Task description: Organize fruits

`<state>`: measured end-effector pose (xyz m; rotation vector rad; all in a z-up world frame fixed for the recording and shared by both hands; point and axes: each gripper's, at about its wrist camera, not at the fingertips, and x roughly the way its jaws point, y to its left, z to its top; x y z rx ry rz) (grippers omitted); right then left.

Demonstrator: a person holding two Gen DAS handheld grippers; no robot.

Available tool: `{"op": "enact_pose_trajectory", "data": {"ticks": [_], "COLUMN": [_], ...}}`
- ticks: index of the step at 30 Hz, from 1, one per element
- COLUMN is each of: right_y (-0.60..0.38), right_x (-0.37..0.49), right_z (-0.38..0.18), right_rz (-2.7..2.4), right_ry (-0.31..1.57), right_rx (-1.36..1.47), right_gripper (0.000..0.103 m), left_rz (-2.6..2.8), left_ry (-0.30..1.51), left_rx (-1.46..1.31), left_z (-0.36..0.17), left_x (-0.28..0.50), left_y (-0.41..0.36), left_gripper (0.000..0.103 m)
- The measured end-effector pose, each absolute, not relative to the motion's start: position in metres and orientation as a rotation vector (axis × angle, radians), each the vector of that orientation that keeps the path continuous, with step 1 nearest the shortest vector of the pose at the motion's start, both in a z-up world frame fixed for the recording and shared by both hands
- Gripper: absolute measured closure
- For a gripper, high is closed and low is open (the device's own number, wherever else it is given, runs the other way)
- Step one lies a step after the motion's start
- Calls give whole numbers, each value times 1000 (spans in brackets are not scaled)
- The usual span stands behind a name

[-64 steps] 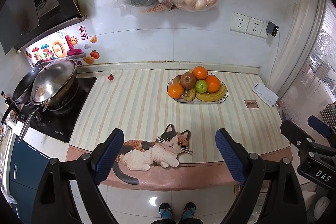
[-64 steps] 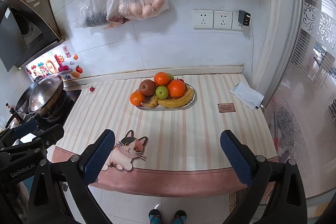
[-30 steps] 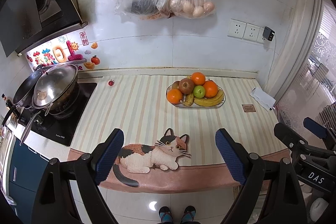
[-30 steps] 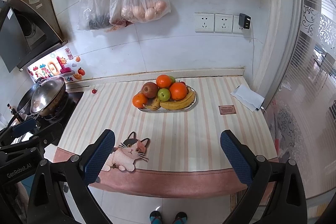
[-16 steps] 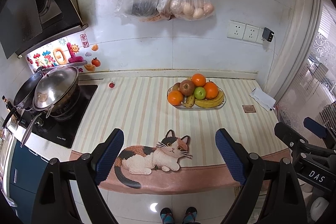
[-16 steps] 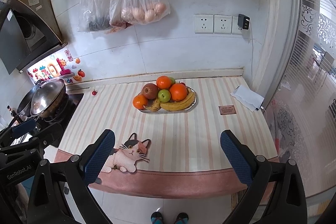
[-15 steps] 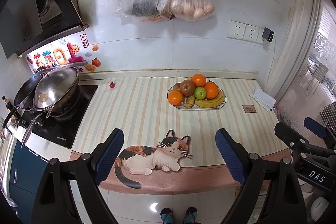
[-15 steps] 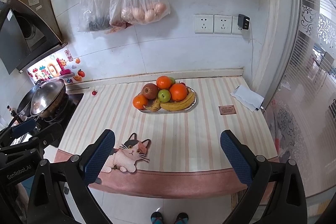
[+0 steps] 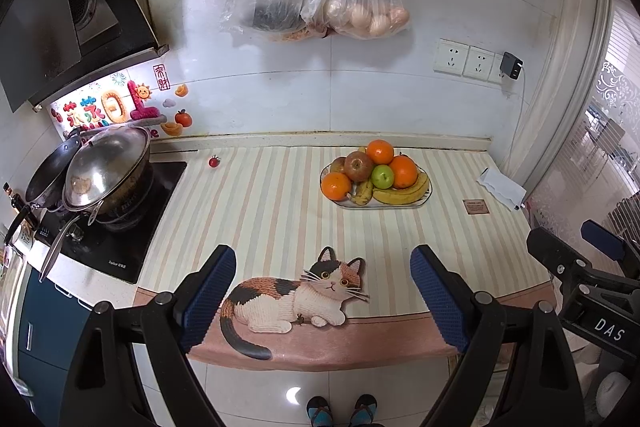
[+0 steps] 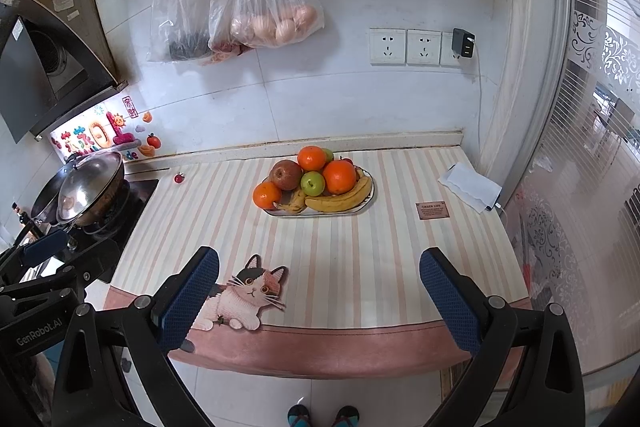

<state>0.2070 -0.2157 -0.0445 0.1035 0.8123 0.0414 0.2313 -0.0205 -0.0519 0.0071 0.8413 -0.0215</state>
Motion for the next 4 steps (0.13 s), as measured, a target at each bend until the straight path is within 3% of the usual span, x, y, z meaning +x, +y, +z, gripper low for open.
{"op": "enact_pose_trajectory", "data": {"ticks": [4], "right_y": [-216], "right_x": [207], "right_z": [-45], "right_rz": [43], "right_ry": [812], "right_rx": [103], "right_gripper": [1], "left_rz": [-23], "left_ry": [836], "left_rx": [4], "left_z": [-52], "left_x": [232], "left_y": [-18], "left_gripper": [14]}}
